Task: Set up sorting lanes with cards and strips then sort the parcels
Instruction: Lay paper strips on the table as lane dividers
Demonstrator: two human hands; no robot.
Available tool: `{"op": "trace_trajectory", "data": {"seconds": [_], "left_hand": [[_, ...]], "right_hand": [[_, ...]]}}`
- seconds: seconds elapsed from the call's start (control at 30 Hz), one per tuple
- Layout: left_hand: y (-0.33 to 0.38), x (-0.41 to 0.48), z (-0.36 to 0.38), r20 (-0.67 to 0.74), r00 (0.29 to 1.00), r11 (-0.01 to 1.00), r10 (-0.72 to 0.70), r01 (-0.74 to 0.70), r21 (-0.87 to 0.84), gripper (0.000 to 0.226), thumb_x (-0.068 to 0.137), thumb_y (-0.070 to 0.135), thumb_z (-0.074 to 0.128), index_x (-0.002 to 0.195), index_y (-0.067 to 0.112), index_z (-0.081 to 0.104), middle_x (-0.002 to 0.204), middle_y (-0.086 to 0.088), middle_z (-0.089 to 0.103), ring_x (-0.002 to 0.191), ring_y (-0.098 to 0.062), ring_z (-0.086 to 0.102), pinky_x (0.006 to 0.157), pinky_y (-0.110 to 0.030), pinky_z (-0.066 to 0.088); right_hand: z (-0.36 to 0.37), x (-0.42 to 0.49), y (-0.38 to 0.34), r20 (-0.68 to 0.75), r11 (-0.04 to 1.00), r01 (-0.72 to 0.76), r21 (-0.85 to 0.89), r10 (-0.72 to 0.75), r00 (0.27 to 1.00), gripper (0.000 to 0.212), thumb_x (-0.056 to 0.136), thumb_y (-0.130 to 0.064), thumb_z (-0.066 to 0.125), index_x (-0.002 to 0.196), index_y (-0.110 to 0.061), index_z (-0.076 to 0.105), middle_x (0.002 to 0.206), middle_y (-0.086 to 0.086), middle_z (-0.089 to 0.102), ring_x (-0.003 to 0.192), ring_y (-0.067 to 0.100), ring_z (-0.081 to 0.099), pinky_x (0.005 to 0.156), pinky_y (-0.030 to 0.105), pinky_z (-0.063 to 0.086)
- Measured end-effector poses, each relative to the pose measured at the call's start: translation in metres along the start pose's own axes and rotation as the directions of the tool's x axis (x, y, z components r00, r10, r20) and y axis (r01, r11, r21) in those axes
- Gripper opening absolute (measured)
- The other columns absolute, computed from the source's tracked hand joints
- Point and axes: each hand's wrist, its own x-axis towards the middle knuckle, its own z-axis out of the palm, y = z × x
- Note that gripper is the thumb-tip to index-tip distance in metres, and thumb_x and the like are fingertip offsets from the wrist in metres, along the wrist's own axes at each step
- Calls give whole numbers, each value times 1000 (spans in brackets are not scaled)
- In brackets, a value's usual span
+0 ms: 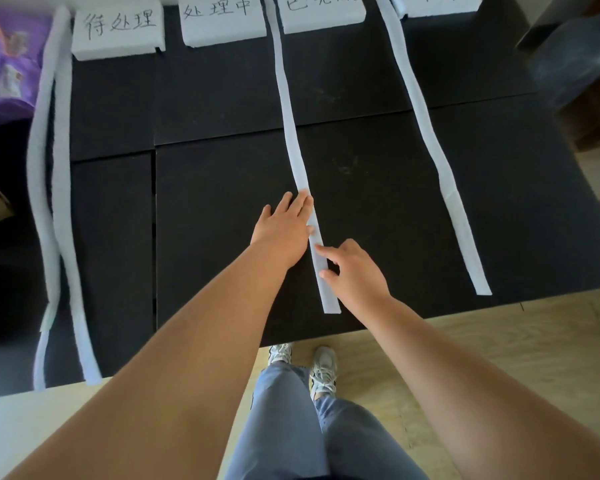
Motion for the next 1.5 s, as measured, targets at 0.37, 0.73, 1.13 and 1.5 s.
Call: {"op": "trace_trajectory", "data": {"seconds": [0.37,0.73,1.13,1.5], "left_hand": [[2,-24,-2,-154,988,998,11,-21,-61,60,102,9,43,156,18,20,164,6,16,148,-19,23,113,-38,35],[13,-37,-1,-39,999,997,-17,14,-74,68,100,3,40,158,23,13,167,7,2,153,-20,5,119,-44,26],[-44,-111,-8,-83,948,917,-309,273,-291,79,91,-2,55,156,27,22,166,7,6,151,-21,15,117,-40,32],[-187,-178,-2,-145,823,788,-549,452,-417,69,92,1,50,154,25,31,163,4,22,148,-20,23,118,-39,31]], "right_hand": [[-2,-7,-3,-49,1000,-6,-15,5,999,36,100,-25,57,136,-28,59,107,-4,49,94,11,51,72,27,51],[-6,-15,-8,25,995,25,-94,-23,999,44,100,-20,54,143,-27,50,112,-2,43,106,14,46,80,34,55],[-27,-14,-50,23,995,-64,-82,66,998,43,99,-16,54,141,-23,49,128,4,50,104,18,59,80,30,55],[5,19,-162,74,997,76,0,-76,994,34,98,-20,60,132,-24,58,122,-2,60,98,11,63,82,25,53]]}}
